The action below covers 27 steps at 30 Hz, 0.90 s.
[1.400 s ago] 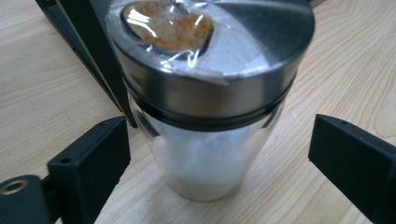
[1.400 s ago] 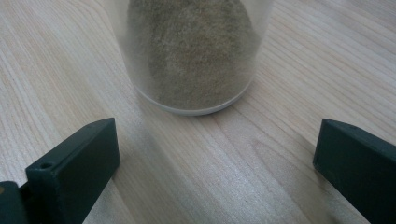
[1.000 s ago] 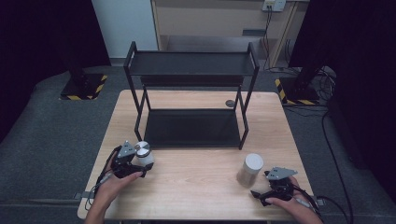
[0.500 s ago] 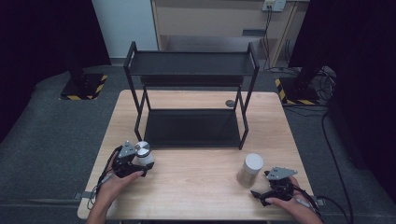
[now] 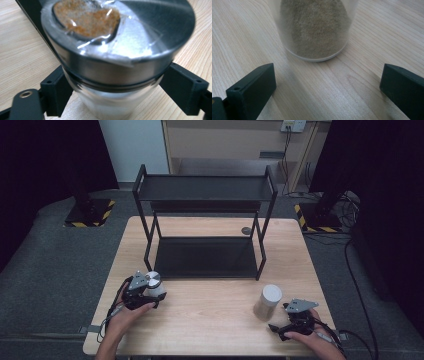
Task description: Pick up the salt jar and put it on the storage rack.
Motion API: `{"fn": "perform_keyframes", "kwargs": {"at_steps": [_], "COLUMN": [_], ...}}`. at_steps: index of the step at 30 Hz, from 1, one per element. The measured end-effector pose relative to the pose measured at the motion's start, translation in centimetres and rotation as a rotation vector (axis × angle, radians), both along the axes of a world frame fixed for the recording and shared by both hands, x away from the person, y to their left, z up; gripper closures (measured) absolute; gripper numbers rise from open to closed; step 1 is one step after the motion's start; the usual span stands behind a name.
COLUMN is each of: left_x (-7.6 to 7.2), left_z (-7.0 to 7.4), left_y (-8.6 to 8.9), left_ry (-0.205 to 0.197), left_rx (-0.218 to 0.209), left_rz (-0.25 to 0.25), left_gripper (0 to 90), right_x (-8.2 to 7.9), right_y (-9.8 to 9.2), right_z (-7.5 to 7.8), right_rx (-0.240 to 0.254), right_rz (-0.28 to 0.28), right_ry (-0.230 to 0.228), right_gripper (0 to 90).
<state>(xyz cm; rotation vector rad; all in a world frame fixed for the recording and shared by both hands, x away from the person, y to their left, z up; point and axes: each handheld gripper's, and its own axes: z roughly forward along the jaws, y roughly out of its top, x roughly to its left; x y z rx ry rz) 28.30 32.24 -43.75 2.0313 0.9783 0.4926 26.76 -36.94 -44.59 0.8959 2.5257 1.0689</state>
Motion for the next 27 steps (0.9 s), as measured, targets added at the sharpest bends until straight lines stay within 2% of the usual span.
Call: {"fn": "perform_keyframes", "kwargs": {"at_steps": [6, 12, 27], "left_x": [-0.17, -0.38, -0.45], "left_z": [-0.16, -0.47, -0.87], "left_y": [0.14, 0.6, 0.41], "left_ry": [-0.01, -0.022, -0.04], "left_rx": [-0.006, -0.022, -0.03], "left_rz": [0.006, 0.017, 0.025], "left_gripper": [20.4, 29.5, 29.7], "right_x": [0.0, 0.0, 0.01], "right_y": [0.0, 0.0, -0.01], "right_z": [0.0, 0.0, 0.0], "right_rx": [0.0, 0.0, 0.0], "right_rz": [0.0, 0.0, 0.001], "right_ry": [0.0, 0.0, 0.0], "right_gripper": [1.3, 1.3, 1.3]}}
